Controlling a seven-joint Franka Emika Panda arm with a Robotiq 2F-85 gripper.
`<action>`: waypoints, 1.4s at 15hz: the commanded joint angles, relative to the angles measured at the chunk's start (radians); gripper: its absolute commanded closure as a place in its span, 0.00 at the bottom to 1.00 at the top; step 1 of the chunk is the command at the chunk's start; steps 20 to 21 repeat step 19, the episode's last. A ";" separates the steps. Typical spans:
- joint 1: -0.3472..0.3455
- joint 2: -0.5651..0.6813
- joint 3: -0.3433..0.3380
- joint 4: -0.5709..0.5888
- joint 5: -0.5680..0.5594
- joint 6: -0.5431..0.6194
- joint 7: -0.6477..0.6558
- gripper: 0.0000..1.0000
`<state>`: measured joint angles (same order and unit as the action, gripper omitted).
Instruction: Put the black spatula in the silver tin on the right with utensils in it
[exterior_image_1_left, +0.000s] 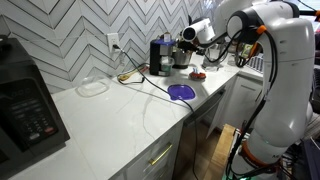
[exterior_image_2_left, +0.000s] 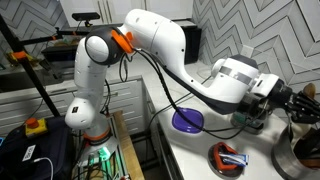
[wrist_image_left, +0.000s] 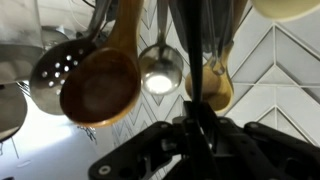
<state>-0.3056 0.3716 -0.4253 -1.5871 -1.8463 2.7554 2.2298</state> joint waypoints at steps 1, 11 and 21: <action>-0.025 0.028 0.006 -0.050 0.168 0.011 -0.098 0.97; -0.009 -0.061 0.015 -0.079 0.423 -0.065 -0.357 0.34; 0.008 -0.216 0.010 -0.043 0.357 0.112 -0.400 0.00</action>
